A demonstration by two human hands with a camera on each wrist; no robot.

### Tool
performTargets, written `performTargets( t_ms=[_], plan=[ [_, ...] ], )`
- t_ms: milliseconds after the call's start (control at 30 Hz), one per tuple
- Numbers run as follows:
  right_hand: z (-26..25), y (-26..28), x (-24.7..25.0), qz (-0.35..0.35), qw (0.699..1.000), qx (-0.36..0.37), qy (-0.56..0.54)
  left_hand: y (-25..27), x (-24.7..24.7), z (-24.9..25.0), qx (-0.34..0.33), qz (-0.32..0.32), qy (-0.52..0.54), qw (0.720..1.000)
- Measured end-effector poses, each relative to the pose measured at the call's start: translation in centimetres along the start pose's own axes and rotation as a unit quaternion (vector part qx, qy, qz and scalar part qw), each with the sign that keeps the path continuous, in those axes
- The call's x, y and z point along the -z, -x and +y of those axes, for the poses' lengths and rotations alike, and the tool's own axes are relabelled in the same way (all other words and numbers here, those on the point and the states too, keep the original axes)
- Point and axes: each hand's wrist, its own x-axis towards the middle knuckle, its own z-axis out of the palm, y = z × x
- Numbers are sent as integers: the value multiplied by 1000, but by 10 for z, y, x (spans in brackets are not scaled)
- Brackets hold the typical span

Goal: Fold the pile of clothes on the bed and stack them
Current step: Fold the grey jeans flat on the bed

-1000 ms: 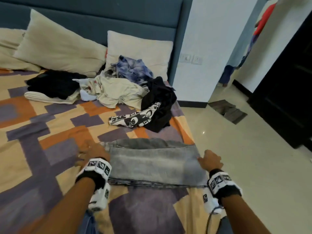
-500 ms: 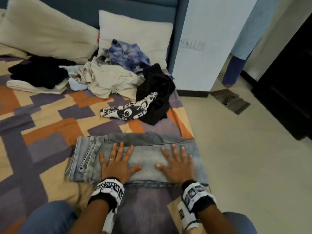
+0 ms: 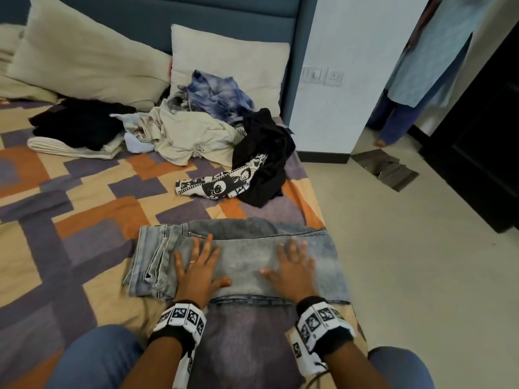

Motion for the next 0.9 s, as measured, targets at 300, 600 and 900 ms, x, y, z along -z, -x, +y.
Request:
performTargets(
  t_ms=[300,600,900],
  plan=[
    [26,-15,-14,-58,986,154,22,-3,-8,-12,-4,19,-10,1000],
    [111,3,2,-61,983,-131,-113,-10,-2,-7,147,48,111,982],
    [69,22,14,33,985,-168,-35,-10,50,-31,321,230,177,902]
  ],
)
